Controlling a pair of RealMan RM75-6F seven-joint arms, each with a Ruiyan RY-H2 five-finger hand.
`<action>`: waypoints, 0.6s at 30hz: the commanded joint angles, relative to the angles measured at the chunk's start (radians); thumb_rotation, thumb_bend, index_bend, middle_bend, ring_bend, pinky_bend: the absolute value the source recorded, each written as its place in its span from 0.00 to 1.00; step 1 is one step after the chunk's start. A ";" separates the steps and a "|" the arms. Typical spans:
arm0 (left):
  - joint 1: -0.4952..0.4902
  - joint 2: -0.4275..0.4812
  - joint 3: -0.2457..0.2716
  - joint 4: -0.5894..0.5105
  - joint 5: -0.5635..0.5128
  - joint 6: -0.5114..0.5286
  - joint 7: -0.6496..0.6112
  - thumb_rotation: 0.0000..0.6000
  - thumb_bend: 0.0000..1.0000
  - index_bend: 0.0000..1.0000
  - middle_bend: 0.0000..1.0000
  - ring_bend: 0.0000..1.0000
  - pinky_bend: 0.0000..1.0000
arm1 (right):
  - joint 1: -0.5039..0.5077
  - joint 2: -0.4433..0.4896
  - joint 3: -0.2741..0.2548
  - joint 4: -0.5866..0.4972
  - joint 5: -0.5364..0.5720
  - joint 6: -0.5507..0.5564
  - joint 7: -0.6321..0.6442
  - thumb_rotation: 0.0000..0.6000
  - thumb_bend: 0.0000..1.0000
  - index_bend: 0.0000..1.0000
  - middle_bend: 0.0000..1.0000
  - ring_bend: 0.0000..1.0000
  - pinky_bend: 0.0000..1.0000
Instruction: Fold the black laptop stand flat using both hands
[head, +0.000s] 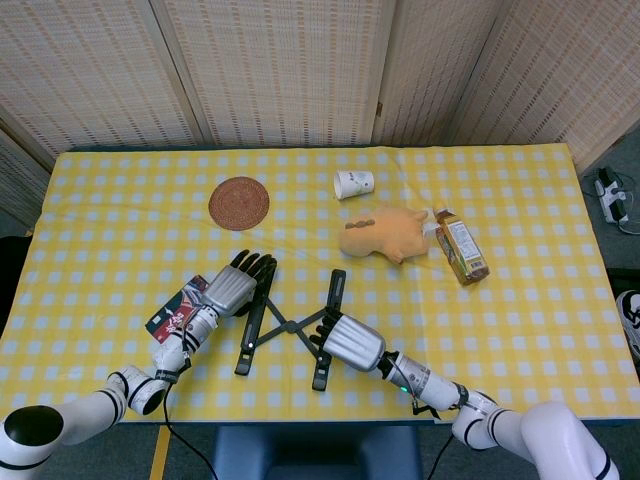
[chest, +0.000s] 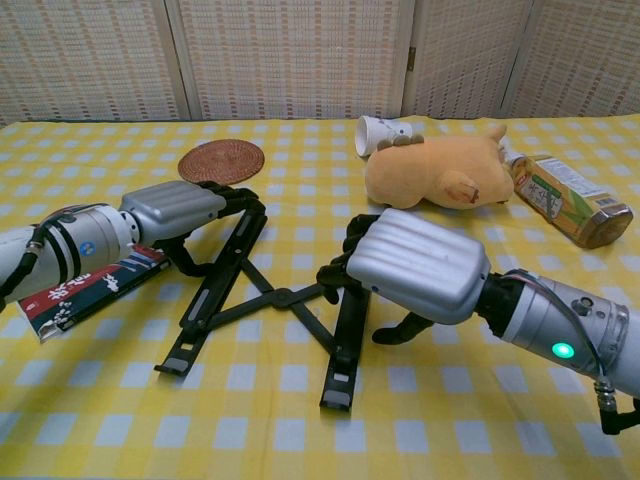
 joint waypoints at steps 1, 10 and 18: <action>0.002 0.001 0.000 -0.003 -0.003 0.001 -0.008 1.00 0.20 0.04 0.00 0.00 0.00 | 0.008 -0.023 -0.006 0.029 -0.002 0.013 0.012 1.00 0.15 0.48 0.59 0.50 0.32; 0.005 0.009 0.002 -0.015 -0.009 -0.004 -0.020 1.00 0.20 0.04 0.00 0.00 0.00 | 0.025 -0.060 -0.019 0.089 -0.001 0.023 0.008 1.00 0.15 0.48 0.59 0.50 0.32; 0.005 0.013 0.003 -0.030 -0.015 -0.013 -0.030 1.00 0.20 0.04 0.00 0.00 0.00 | 0.034 -0.086 -0.027 0.137 0.005 0.037 0.018 1.00 0.15 0.48 0.59 0.50 0.32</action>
